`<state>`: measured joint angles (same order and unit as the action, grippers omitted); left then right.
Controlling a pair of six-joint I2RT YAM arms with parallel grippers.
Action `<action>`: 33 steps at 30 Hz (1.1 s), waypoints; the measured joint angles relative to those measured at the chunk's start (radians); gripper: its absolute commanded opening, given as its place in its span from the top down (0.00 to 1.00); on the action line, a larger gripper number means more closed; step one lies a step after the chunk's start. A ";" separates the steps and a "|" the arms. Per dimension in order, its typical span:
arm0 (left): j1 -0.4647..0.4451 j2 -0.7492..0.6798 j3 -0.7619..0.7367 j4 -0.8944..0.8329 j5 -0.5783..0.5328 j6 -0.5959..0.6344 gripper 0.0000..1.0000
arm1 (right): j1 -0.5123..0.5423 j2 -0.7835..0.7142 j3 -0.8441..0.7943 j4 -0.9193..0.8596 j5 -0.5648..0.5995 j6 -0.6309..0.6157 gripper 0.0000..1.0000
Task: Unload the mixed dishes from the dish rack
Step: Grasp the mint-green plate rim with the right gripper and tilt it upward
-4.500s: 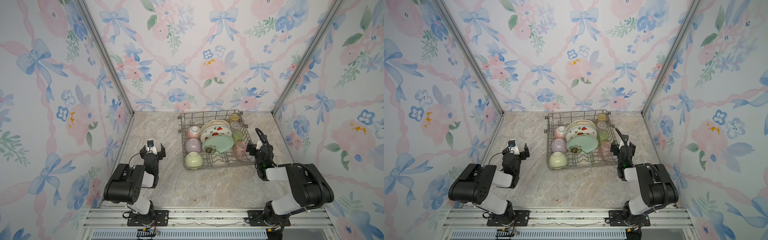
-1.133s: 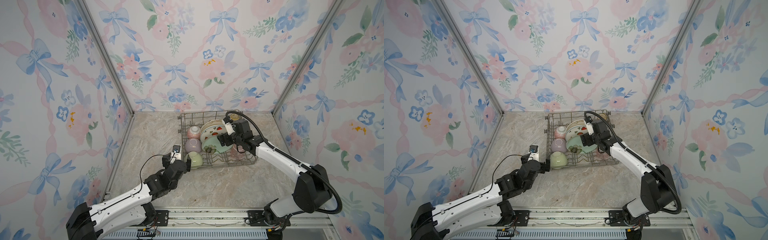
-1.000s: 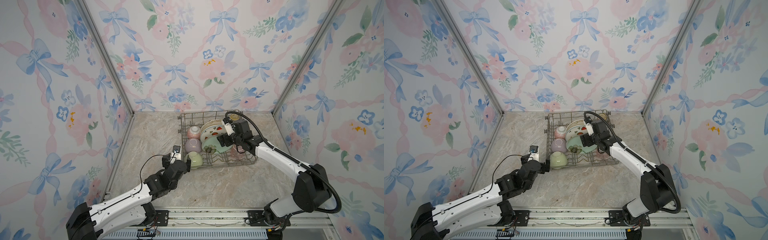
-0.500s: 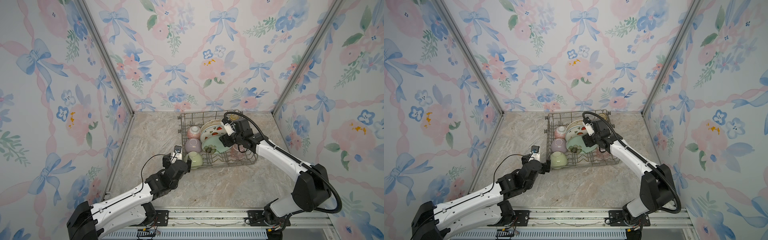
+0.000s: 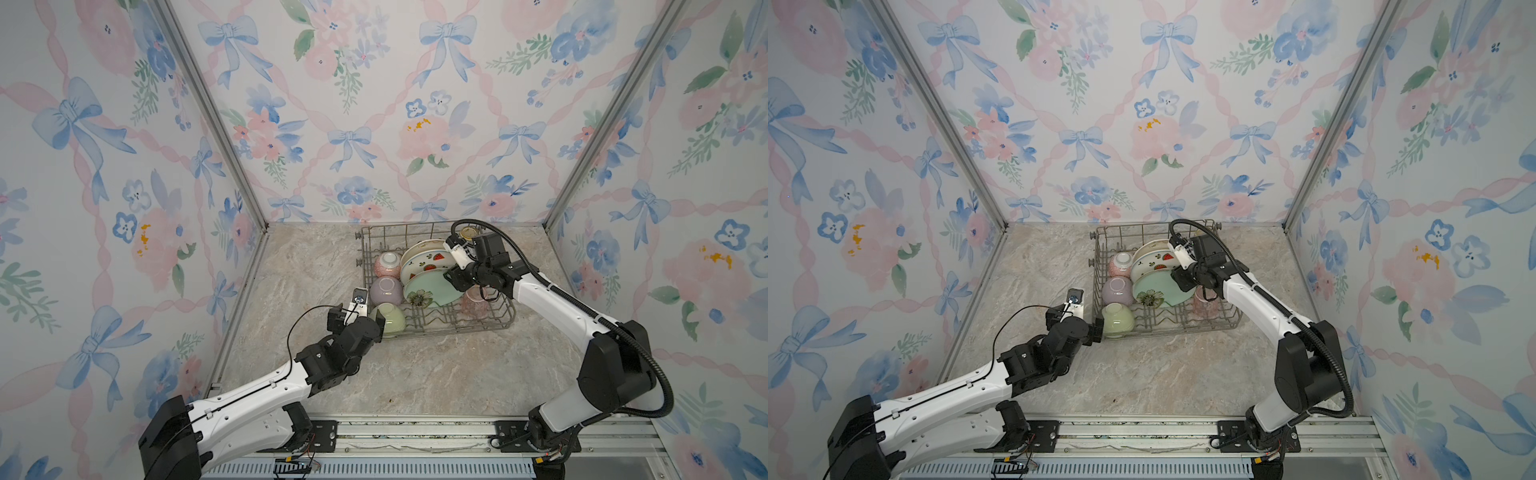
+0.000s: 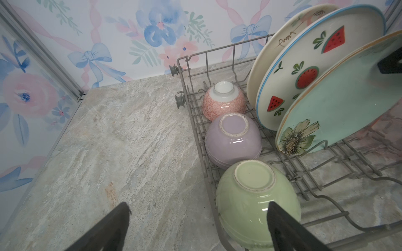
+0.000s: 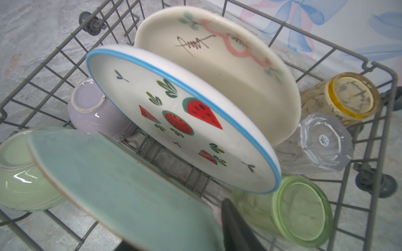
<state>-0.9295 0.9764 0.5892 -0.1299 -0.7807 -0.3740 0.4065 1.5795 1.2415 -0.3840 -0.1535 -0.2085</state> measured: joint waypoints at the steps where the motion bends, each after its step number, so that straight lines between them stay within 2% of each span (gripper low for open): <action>1: 0.000 0.006 0.003 0.000 0.000 0.000 0.02 | -0.001 0.000 0.000 0.000 -0.003 -0.006 0.61; 5: 0.000 0.027 0.018 0.000 0.000 0.006 0.02 | -0.008 0.002 0.000 -0.005 -0.008 -0.070 0.72; 18: 0.000 0.053 0.042 0.000 0.000 0.007 0.02 | 0.007 0.011 0.002 -0.032 -0.087 -0.092 0.80; 25: 0.000 0.064 0.042 0.000 0.000 0.007 0.02 | 0.018 0.011 0.002 -0.032 -0.056 -0.138 0.90; 30: 0.000 0.068 0.045 0.000 0.003 0.007 0.02 | 0.036 0.011 0.002 -0.030 -0.015 -0.161 0.92; 33: 0.000 0.068 0.052 0.000 0.007 0.007 0.02 | 0.048 0.010 0.002 -0.028 0.012 -0.181 0.99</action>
<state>-0.9295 1.0447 0.6415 -0.1299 -0.7734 -0.3668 0.4549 1.5890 1.2438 -0.4122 -0.1417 -0.3893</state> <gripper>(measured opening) 0.980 0.136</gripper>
